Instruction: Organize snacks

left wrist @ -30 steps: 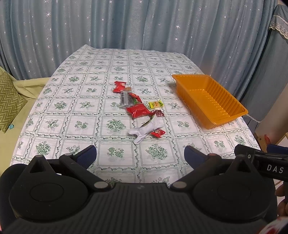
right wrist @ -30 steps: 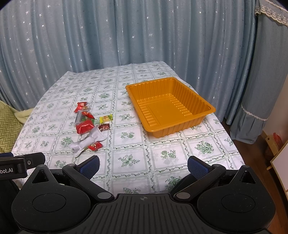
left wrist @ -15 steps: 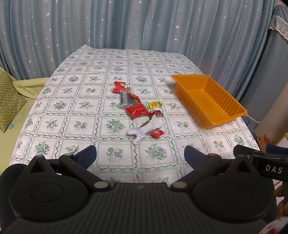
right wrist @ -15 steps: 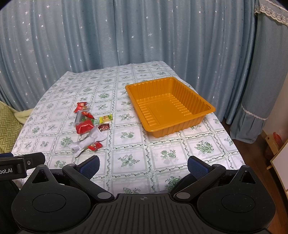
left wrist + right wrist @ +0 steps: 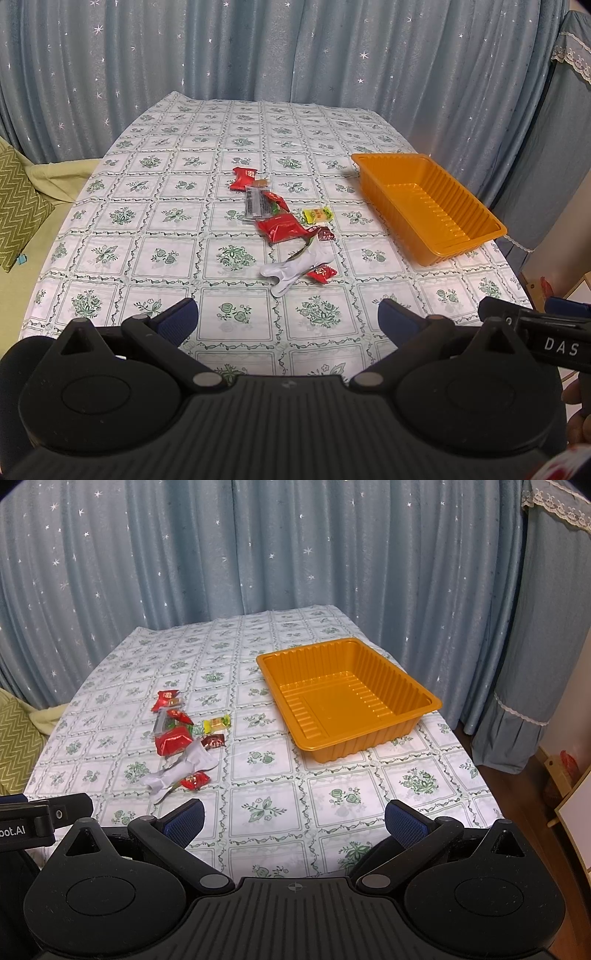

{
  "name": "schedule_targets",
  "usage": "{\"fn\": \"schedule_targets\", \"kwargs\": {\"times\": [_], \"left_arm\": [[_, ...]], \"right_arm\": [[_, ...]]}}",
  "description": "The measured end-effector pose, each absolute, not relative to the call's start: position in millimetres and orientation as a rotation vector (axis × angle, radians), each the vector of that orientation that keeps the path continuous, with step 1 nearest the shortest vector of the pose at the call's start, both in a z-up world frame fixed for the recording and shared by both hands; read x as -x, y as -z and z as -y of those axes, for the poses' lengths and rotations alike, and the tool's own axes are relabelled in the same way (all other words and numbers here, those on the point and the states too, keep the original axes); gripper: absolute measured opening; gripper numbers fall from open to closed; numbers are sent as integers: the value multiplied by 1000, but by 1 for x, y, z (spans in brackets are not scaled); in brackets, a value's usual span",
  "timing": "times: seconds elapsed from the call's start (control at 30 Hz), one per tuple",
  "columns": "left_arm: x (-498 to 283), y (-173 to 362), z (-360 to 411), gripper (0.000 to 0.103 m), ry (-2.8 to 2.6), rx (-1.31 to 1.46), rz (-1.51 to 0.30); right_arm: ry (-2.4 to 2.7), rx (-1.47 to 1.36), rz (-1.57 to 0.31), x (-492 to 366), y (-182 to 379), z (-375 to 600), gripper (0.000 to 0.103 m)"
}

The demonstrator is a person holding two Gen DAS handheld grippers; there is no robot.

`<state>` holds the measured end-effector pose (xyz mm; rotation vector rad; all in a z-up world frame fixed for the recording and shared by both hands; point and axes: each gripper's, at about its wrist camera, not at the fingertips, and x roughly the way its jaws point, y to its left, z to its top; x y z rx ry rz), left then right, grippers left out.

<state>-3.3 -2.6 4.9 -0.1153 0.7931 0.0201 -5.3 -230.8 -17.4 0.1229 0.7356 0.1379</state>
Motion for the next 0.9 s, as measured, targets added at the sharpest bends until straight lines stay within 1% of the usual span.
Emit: {"fn": "schedule_targets", "kwargs": {"times": [0.9], "left_arm": [[-1, -5, -4, 103, -14, 142, -784]], "right_arm": [[-142, -133, -724, 1, 19, 227, 103]]}}
